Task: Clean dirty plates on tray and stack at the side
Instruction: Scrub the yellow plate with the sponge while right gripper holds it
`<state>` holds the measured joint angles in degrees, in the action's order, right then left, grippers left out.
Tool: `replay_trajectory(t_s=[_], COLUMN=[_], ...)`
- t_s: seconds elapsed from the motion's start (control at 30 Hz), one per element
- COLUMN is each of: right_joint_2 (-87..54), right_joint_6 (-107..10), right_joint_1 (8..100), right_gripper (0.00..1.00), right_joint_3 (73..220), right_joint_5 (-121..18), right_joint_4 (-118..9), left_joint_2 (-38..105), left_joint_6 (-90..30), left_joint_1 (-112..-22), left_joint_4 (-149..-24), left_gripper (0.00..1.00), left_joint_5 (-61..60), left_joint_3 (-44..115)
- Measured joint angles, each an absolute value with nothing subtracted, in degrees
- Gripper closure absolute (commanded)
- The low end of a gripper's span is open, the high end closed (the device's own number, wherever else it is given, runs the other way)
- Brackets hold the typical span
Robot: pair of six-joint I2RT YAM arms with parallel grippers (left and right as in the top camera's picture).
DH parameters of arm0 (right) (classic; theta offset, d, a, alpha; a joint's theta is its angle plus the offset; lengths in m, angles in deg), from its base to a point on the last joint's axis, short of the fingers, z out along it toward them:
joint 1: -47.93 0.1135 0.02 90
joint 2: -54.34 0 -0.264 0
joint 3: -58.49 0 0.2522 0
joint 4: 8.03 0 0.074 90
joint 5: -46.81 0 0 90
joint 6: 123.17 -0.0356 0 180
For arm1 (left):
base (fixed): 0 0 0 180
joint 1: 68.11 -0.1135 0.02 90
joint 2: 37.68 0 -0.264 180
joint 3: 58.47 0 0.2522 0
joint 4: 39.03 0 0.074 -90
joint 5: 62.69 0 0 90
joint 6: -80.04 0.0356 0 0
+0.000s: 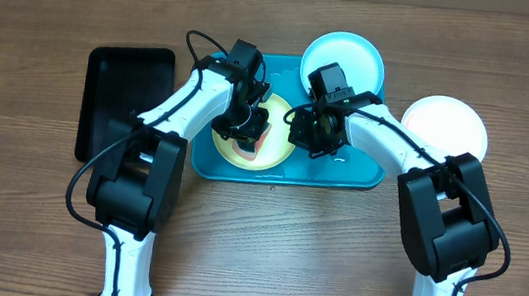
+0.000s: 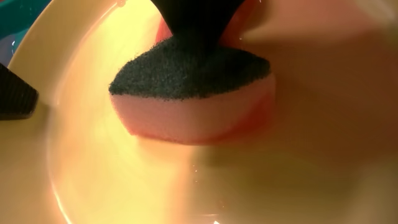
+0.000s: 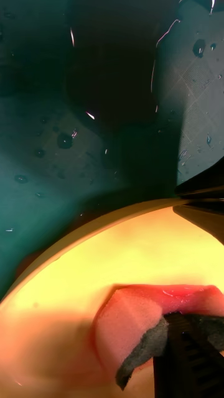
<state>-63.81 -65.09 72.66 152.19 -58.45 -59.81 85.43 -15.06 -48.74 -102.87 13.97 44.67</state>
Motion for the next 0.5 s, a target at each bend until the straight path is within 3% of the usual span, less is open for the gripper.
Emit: replay_trajectory(t_s=[0.27,0.5], right_joint_2=[-63.81,-64.05], right_joint_6=[-65.09,-65.18], right_joint_1=[72.68,72.68], right_gripper=[0.96,0.96], right_joint_3=[152.34,152.52], right_joint_5=[-58.47,-58.65], right_joint_4=[-60.03,-59.35], left_joint_2=[85.78,85.8], left_joint_6=[-5.14,-16.61], left_joint_1=[-50.53,-50.2], left_joint_4=[-104.6,-100.16], left_gripper=[0.96,0.96], left_joint_5=[4.83,13.66], left_joint_3=[44.67,44.8])
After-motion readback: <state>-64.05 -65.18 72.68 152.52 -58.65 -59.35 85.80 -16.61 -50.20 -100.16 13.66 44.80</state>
